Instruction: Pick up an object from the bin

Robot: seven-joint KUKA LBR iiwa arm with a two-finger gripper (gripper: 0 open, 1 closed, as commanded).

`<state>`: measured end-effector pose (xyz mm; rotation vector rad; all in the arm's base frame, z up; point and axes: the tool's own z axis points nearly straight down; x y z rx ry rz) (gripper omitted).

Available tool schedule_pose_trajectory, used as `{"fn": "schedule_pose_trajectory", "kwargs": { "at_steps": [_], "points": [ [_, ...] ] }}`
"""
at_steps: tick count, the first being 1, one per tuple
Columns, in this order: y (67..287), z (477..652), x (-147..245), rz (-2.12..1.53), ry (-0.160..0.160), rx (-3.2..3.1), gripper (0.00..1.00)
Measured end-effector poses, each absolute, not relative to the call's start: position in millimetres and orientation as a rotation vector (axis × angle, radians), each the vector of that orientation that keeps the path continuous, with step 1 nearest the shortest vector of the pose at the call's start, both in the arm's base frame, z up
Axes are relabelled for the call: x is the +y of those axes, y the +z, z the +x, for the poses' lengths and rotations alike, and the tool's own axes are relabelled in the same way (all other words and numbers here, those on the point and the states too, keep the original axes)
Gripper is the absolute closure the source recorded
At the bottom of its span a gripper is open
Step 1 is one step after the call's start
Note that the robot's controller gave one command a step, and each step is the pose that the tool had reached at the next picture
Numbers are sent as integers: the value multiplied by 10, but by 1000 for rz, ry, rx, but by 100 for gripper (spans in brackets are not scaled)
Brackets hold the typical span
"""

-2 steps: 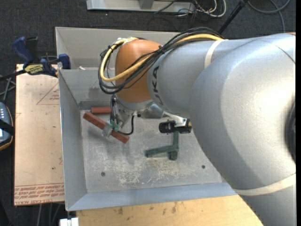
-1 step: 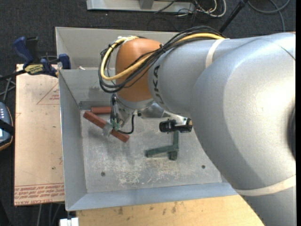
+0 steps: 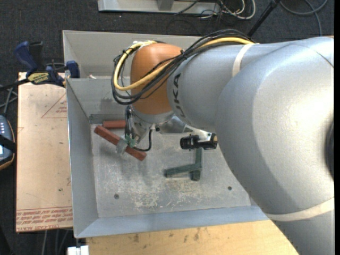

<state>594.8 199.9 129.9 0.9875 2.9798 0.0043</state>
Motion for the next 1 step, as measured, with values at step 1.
{"fn": "schedule_pose_trajectory", "kwargs": {
  "at_steps": [1],
  "points": [
    [1362,5933,1994,988,-3,2986,100]
  ]
}}
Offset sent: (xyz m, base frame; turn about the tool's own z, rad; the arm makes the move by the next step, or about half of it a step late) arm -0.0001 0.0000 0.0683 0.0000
